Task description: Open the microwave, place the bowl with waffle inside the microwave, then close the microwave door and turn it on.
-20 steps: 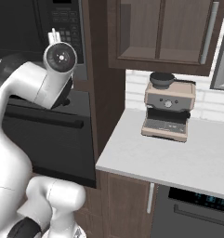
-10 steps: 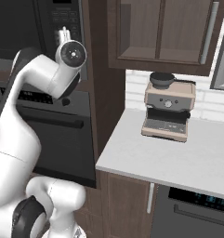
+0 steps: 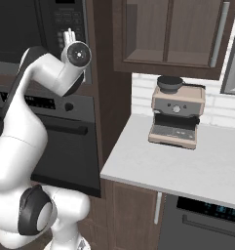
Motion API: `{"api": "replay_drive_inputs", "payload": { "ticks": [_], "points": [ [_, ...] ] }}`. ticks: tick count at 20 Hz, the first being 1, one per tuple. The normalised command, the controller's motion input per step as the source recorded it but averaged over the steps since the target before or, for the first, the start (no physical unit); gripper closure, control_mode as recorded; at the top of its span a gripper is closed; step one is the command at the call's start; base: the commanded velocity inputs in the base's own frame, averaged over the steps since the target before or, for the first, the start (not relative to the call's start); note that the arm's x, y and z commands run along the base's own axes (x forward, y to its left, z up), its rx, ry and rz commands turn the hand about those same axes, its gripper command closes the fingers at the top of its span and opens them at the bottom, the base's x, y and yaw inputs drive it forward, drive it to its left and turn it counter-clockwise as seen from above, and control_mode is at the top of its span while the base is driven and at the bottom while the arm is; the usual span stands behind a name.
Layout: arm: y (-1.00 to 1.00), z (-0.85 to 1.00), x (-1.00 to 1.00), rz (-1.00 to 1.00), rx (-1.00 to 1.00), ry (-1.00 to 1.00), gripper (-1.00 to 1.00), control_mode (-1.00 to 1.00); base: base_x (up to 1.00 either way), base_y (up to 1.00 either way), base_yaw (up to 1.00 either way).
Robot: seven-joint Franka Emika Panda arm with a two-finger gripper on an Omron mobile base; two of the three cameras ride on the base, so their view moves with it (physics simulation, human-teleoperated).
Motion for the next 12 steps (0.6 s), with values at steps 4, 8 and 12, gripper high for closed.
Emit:
{"api": "replay_drive_inputs", "payload": {
  "ticks": [4, 8, 12],
  "points": [
    [0.00, -0.18, 0.79, 0.00, 0.00, -0.03, 1.00, -1.00, 0.00, 0.00, 0.00],
    [0.00, -0.45, 0.80, 0.00, 0.00, -0.08, 1.00, -1.00, 0.00, 0.00, 0.00],
    [0.09, -0.61, 0.60, 0.00, -0.03, -0.11, 1.00, -1.00, 0.00, 0.00, 0.00]
  ]
}}
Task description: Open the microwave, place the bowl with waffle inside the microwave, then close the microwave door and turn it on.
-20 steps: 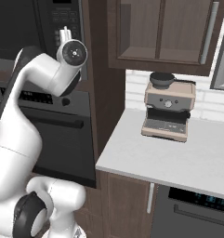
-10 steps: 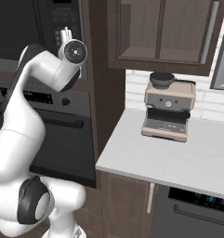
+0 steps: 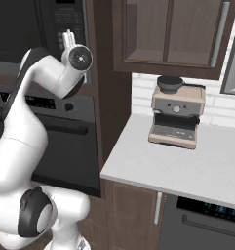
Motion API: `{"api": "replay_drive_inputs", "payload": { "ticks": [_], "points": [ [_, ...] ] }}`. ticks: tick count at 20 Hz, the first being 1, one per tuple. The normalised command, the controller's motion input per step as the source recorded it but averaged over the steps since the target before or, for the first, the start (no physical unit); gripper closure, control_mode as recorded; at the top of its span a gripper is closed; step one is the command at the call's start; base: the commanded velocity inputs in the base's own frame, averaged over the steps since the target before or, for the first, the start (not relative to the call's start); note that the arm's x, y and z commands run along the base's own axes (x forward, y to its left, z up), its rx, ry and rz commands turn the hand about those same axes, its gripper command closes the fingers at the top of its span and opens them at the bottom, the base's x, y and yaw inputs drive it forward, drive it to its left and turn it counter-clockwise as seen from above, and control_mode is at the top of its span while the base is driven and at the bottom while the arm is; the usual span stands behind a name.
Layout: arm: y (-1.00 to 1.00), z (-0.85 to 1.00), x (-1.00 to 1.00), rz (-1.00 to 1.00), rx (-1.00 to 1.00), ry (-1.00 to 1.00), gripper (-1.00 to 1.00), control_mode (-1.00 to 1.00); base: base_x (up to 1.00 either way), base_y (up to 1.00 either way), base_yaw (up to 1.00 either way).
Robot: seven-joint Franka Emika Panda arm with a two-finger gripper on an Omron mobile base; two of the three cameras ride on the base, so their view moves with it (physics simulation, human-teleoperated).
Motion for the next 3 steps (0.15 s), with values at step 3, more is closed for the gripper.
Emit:
{"api": "replay_drive_inputs", "payload": {
  "ticks": [3],
  "points": [
    [0.43, -0.55, 0.05, 0.00, -0.14, -0.32, 1.00, -1.00, 0.00, 0.00, 0.00]
  ]
}}
